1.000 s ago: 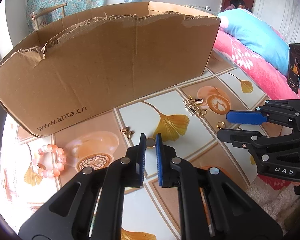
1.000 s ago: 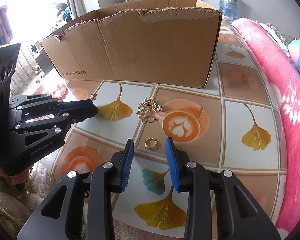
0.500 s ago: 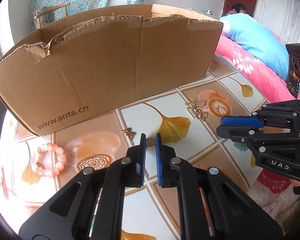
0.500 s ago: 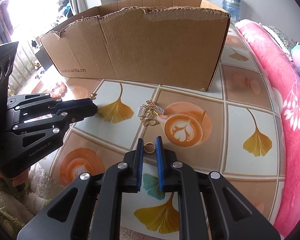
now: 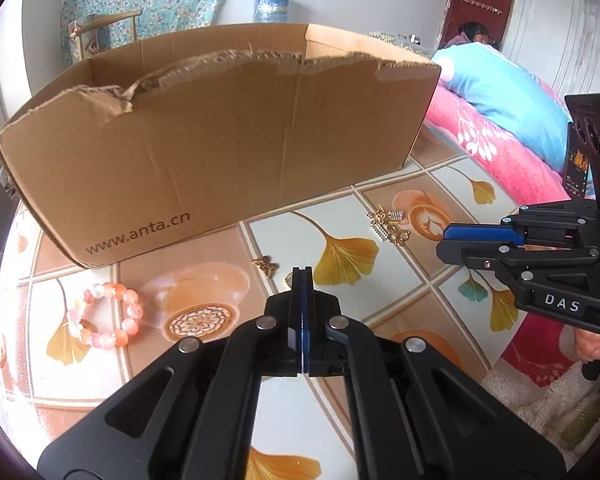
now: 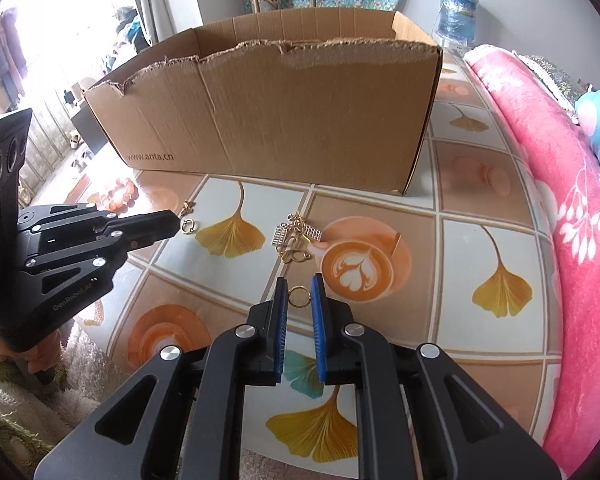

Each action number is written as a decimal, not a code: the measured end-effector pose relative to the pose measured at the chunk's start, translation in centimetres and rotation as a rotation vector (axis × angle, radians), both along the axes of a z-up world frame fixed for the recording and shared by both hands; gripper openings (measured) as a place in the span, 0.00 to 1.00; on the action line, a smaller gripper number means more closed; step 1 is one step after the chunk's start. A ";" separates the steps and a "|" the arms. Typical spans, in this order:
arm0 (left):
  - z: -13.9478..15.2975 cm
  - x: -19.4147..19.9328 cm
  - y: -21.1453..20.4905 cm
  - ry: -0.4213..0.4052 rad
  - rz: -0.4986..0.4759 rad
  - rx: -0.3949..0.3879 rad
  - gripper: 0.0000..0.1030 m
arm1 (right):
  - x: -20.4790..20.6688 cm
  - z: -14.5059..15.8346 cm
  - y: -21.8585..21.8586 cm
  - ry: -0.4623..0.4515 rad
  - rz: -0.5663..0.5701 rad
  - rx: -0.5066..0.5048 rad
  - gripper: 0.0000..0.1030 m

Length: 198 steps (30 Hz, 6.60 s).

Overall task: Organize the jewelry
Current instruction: 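Close the right tool on the gold ring while the left tool holds the earring, then carry both held items over the box and open both tools inside, then withdraw both open tools from the box back to the table, then close the left tool on a gold earring while the right tool grips a gold chain earring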

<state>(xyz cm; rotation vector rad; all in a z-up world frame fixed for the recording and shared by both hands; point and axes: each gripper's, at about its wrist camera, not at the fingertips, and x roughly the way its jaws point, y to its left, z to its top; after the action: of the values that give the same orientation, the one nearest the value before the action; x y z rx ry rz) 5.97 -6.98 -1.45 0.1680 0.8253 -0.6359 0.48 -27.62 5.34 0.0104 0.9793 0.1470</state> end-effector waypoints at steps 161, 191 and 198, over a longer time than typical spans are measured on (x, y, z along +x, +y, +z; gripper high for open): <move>-1.2 1.4 -0.6 -0.011 0.026 0.135 0.11 | 2.1 -0.1 -4.4 0.019 -0.070 0.315 0.40; -1.4 0.0 0.9 -0.013 0.044 0.105 0.11 | 4.5 -1.9 1.6 0.046 0.091 -0.046 0.20; -1.4 0.0 0.9 -0.015 0.046 0.103 0.11 | 4.4 -1.8 1.7 0.061 0.103 -0.040 0.13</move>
<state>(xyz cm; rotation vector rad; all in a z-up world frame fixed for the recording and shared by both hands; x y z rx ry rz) 5.97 -6.10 -2.86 0.2461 0.8451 -0.5491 4.86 -25.87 3.55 -0.0731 1.0440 0.2226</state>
